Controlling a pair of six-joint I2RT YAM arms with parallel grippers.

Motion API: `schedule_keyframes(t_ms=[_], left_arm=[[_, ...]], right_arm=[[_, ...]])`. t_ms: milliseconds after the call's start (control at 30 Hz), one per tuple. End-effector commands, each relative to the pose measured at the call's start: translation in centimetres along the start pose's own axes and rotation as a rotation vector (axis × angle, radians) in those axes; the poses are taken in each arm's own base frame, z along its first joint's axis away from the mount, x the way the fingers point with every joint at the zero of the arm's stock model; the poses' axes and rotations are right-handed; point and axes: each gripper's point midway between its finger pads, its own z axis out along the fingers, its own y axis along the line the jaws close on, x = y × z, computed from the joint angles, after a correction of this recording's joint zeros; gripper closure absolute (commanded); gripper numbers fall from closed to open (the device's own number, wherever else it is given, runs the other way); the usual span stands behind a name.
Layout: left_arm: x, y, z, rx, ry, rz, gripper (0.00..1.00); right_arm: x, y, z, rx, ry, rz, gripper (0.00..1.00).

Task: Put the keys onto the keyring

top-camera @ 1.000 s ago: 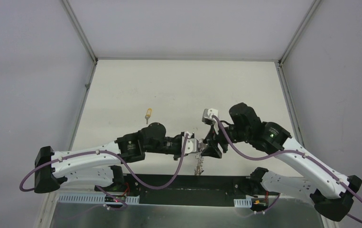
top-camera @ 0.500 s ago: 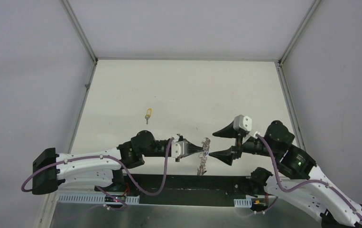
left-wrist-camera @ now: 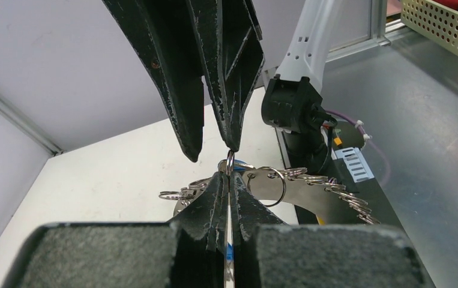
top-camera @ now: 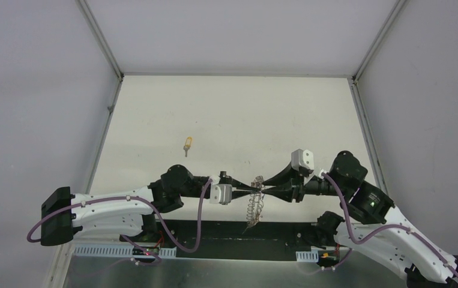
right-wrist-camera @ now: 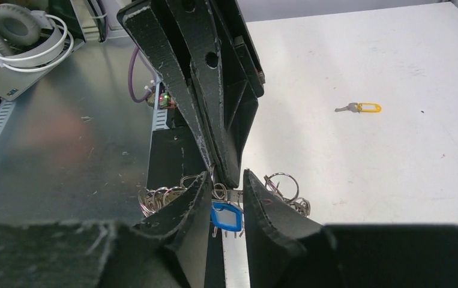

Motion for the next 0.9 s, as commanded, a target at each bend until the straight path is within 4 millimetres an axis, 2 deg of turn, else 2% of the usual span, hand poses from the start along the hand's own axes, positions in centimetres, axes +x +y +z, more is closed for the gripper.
schedule_keyframes(t_ms=[0,67,233,333,433,567,700,800,867], left_arm=[[-4.23,0.17,0.19,0.012,-0.134,0.073,1.00],[-4.22,0.23,0.09,0.008,-0.128,0.072,1.00],[-4.35,0.27,-0.11,0.002,-0.123,0.074,1.00],[-4.36,0.38,-0.23,-0.005,-0.120,0.074,1.00],[-4.58,0.40,-0.27,-0.006,-0.125,0.075,1.00],[-4.59,0.33,-0.14,0.001,-0.125,0.067,1.00],[-4.52,0.29,-0.01,0.004,-0.125,0.059,1.00],[-4.39,0.21,0.09,0.010,-0.122,0.056,1.00],[-4.40,0.24,0.08,0.009,-0.122,0.056,1.00]], right_arm=[[-0.72,0.53,0.41,-0.052,-0.034,-0.040,0.72],[-0.54,0.84,0.47,-0.072,-0.030,-0.038,0.70],[-0.21,1.29,0.54,-0.103,-0.025,-0.039,0.52],[-0.23,1.52,0.52,-0.117,-0.027,-0.045,0.51],[0.01,1.35,0.66,-0.112,-0.020,-0.037,0.59],[-0.11,1.00,0.81,-0.097,-0.026,-0.043,0.76],[-0.29,0.87,1.02,-0.099,-0.033,-0.047,0.85],[-0.05,0.94,1.26,-0.113,-0.024,-0.041,1.00],[0.10,0.95,1.34,-0.118,-0.019,-0.039,1.00]])
